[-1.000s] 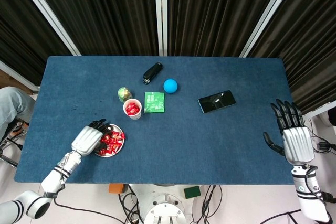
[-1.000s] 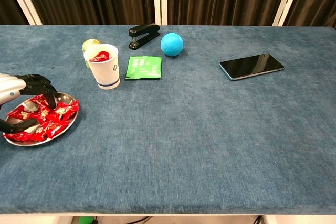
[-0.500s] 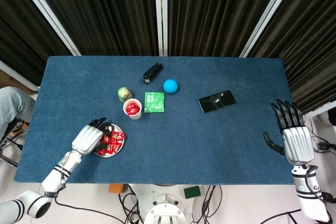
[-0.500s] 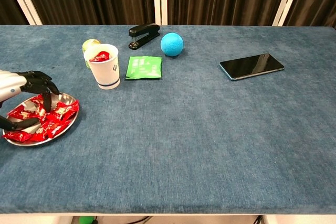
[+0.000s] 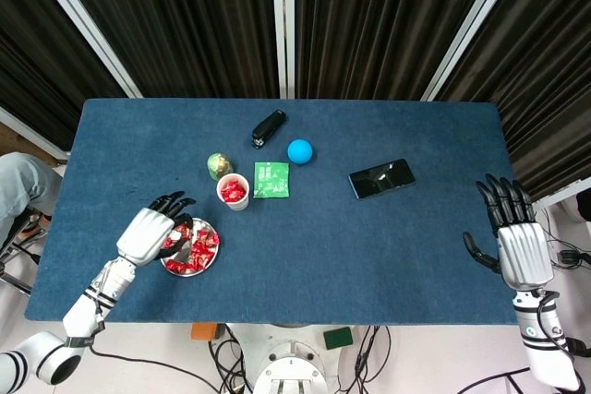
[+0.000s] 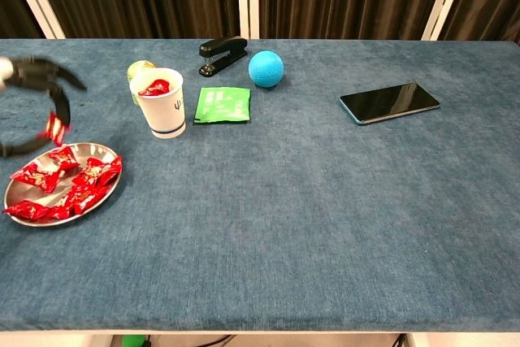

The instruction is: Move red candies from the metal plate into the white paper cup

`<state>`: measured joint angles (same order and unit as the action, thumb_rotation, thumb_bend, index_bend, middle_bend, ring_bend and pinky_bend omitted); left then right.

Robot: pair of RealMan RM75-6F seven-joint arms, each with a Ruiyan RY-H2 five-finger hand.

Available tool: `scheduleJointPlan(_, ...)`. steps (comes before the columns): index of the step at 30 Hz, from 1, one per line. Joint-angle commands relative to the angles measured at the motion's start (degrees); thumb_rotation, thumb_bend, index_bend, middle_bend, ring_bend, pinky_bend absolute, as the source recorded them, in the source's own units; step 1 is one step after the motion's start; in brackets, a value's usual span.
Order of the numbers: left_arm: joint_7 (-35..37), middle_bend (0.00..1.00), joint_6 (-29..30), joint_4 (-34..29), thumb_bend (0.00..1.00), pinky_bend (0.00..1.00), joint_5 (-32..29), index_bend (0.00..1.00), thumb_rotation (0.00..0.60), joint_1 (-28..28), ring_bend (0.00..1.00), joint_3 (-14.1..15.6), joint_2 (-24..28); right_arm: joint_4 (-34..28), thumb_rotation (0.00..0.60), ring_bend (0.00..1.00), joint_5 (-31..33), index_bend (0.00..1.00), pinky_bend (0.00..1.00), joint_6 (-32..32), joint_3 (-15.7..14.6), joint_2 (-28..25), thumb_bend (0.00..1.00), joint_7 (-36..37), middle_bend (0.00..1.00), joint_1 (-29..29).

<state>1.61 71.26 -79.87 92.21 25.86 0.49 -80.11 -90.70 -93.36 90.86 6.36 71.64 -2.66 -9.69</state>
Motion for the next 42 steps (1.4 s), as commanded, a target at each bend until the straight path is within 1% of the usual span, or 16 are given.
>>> scheduleJointPlan(1, 0.6, 0.19, -0.46, -2.62, 0.35, 0.2, 0.11, 0.49, 0.6, 2.2, 0.08, -2.32, 1.72, 0.05, 0.6, 0.0, -0.03, 0.0, 0.0, 0.1, -0.04, 0.05, 0.32, 0.13, 0.0, 0.05)
scheduleJointPlan(4, 1.52, 0.19, -2.47, -3.92, 0.35, 0.2, -0.65, 0.49, 0.6, 4.68, 0.08, -4.47, 1.79, 0.06, 0.6, 0.0, -0.04, 0.0, 0.0, 0.19, -0.03, -0.01, 0.32, 0.24, 0.0, 0.1)
scheduleJointPlan(7, 2.09, 0.19, -4.84, -2.89, 0.35, 0.2, -2.41, 0.49, 0.6, 7.22, 0.08, -6.84, 0.32, -0.13, 0.6, 0.0, -0.2, 0.0, 0.0, 0.35, 0.0, -0.19, 0.32, 0.27, 0.0, 0.11)
scheduleJointPlan(10, 4.18, 0.19, -6.81, -0.36, 0.35, 0.2, -4.33, 0.49, 0.6, 9.34, 0.08, -8.74, -2.06, -0.36, 0.6, 0.0, -0.28, 0.0, 0.0, 0.67, 0.07, -0.52, 0.32, 0.31, 0.0, 0.24)
scheduleJointPlan(14, 5.72, 0.19, -9.33, 4.53, 0.35, 0.2, -5.82, 0.49, 0.6, 11.83, 0.08, -9.89, -5.44, -0.52, 0.6, 0.0, -0.07, 0.0, 0.0, 0.95, 0.25, -0.99, 0.32, 0.51, 0.0, 0.42)
scheduleJointPlan(21, 8.23, 0.19, -12.57, 11.32, 0.35, 0.2, -7.21, 0.49, 0.6, 14.69, 0.08, -10.08, -9.4, -0.14, 0.6, 0.0, 0.41, 0.0, 0.0, 1.02, 0.34, -1.22, 0.32, 1.16, 0.0, 0.65)
scheduleJointPlan(30, 9.59, 0.19, -13.15, 16.2, 0.35, 0.2, -7.4, 0.48, 0.6, 16.21, 0.08, -9.56, -11.71, 0.15, 0.6, 0.0, 0.55, 0.0, 0.0, 1.1, 0.5, -1.31, 0.32, 1.4, 0.0, 0.67)
scheduleJointPlan(33, 10.24, 0.19, -13.13, 16.89, 0.35, 0.2, -7.31, 0.43, 0.6, 16.26, 0.08, -9.08, -11.8, 0.35, 0.6, 0.0, 0.73, 0.0, 0.0, 0.91, 0.51, -1.24, 0.32, 1.55, 0.0, 0.64)
scheduleJointPlan(34, 10.41, 0.19, -13.03, 17.06, 0.35, 0.2, -7.28, 0.4, 0.6, 16.24, 0.08, -8.97, -11.82, 0.42, 0.6, 0.0, 0.73, 0.0, 0.0, 0.86, 0.49, -1.2, 0.32, 1.58, 0.0, 0.62)
scheduleJointPlan(40, 10.59, 0.19, -12.21, 17.08, 0.35, 0.2, -7.09, 0.26, 0.6, 15.98, 0.08, -8.29, -11.43, 0.63, 0.6, 0.0, 0.65, 0.0, 0.0, 0.75, 0.44, -0.92, 0.32, 1.5, 0.0, 0.54)
scheduleJointPlan(42, 10.55, 0.19, -11.76, 16.59, 0.35, 0.2, -6.96, 0.24, 0.6, 15.81, 0.08, -8.12, -11.09, 0.58, 0.6, 0.0, 0.61, 0.0, 0.0, 0.77, 0.45, -0.9, 0.32, 1.41, 0.0, 0.52)
